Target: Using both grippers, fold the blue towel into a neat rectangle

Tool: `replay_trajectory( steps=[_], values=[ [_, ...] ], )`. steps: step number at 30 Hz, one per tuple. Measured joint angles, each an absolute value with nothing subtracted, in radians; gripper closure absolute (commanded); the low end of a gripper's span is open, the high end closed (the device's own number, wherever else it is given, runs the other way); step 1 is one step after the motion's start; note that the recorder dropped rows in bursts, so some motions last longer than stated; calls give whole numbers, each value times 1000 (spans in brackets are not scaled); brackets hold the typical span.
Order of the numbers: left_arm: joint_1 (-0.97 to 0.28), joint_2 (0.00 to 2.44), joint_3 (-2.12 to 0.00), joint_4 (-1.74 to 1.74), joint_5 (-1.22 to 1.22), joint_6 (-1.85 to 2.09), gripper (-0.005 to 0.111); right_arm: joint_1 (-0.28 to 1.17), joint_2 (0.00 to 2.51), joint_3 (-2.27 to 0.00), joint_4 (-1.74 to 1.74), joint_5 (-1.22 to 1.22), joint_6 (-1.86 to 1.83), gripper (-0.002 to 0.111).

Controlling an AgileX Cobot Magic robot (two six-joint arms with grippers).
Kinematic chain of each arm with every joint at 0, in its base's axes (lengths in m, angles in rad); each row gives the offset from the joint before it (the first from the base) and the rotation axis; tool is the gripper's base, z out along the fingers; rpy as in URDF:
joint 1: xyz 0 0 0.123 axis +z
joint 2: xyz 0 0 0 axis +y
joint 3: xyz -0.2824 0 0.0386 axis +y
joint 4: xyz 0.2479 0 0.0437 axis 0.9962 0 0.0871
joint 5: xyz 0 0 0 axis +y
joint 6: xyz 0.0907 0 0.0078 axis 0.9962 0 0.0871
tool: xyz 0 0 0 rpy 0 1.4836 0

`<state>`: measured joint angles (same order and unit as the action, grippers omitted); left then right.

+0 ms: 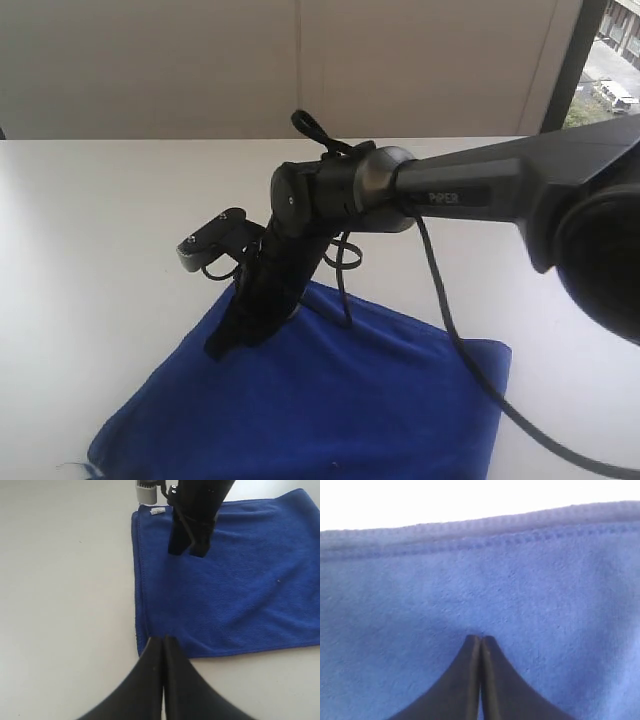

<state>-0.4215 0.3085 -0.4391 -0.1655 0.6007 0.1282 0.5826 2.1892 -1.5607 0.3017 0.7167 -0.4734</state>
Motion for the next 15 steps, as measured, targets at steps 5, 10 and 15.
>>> replay_trajectory(
  steps=[5,10,15],
  values=[
    [-422,308,-438,-166,600,128,107,545,2247,-1650,315,745,-475,108],
    [-422,308,-437,-166,600,126,107,482,2281,-1692,328,727,-455,108],
    [-422,308,-420,-166,594,126,107,373,2291,-1700,213,665,-307,108]
  ],
)
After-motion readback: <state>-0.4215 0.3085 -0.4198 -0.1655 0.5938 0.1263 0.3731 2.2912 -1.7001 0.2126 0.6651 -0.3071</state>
